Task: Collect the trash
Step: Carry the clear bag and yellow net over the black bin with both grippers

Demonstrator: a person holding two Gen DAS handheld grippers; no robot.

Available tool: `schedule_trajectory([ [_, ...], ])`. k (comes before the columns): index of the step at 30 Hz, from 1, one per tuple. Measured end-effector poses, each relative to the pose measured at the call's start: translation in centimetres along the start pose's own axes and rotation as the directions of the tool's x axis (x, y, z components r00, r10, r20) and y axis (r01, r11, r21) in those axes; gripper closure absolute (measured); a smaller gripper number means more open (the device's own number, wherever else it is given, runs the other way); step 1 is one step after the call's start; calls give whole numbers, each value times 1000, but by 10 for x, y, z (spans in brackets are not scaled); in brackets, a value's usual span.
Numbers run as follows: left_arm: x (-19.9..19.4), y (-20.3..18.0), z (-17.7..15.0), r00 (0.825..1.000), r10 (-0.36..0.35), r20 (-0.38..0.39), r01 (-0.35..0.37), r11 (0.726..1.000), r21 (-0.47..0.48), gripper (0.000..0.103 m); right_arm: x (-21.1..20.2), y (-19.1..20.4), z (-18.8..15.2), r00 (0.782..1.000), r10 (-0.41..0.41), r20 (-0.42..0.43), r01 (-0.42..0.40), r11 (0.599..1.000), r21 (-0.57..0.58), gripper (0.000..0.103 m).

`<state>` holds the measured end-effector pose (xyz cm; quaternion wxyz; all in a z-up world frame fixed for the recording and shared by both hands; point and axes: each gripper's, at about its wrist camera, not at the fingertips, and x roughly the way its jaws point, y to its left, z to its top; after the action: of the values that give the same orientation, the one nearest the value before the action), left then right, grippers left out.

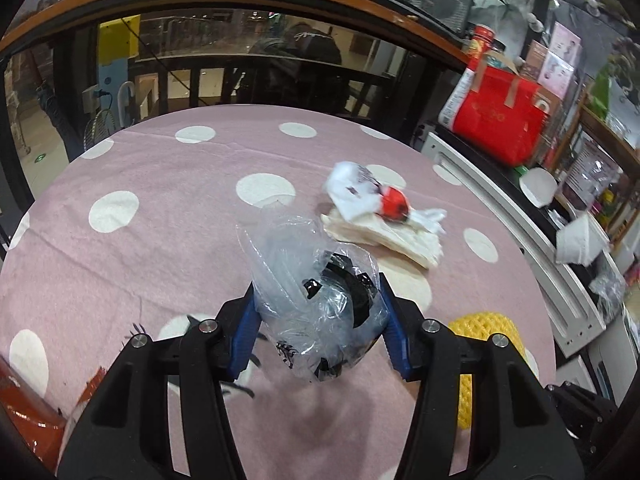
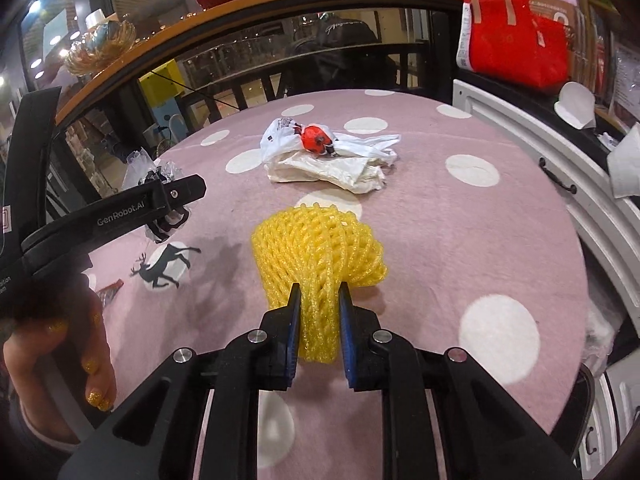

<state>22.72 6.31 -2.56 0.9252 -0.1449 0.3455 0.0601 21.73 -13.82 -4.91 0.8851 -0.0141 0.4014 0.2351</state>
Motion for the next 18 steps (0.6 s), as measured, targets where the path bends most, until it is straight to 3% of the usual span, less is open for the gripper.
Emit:
schedule_trajectory([
  [8, -30, -26, -21, 998, -57, 15, 56, 996, 74, 49, -36, -19, -24, 999, -10, 44, 8, 999, 42, 85],
  [18, -56, -72, -55, 985, -169, -13, 169, 967, 190, 49, -85, -66, -60, 989, -109, 96, 93, 983, 160, 85],
])
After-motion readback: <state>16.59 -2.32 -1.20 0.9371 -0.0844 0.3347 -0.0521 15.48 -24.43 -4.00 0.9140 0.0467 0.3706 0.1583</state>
